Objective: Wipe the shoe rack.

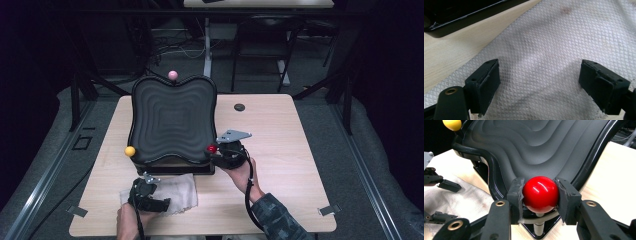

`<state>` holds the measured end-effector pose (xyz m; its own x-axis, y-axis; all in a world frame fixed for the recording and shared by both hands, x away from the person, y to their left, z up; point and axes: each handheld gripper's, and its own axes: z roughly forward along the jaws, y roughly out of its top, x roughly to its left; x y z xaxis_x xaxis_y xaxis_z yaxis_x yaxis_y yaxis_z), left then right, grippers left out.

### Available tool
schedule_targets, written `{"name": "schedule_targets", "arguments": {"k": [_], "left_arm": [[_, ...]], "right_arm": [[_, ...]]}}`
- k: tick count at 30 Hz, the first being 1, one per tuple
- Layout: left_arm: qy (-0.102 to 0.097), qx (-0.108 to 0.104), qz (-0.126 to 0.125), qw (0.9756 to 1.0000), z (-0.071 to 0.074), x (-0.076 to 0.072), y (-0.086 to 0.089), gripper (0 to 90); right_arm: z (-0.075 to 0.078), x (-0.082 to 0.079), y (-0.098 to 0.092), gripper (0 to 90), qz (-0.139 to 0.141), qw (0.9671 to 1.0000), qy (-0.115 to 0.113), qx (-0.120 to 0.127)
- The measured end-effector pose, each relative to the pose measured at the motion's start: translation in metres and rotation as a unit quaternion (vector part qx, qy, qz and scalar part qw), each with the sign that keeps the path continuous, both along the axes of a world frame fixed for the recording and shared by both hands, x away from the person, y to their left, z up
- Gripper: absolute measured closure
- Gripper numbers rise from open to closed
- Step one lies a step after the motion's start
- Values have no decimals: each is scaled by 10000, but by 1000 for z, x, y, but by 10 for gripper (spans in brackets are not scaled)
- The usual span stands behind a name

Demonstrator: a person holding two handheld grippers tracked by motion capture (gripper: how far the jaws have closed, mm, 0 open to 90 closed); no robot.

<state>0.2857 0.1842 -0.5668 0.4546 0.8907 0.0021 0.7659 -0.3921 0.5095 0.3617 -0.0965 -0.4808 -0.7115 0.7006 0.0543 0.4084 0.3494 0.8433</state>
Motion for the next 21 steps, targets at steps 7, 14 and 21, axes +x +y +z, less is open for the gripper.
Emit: {"name": "schedule_targets", "arguments": {"k": [7, 14, 21], "left_arm": [[-38, -68, -52, 10000, 1, -3, -1, 214], [-157, -136, -95, 9997, 3, -5, 0, 432], [-236, -198, -88, 9995, 4, -5, 4, 679]], "right_arm": [[0, 0, 0, 598, 12, 10000, 11, 15], [0, 0, 0, 599, 27, 10000, 16, 24], [0, 1, 0, 600, 43, 10000, 4, 3]]}}
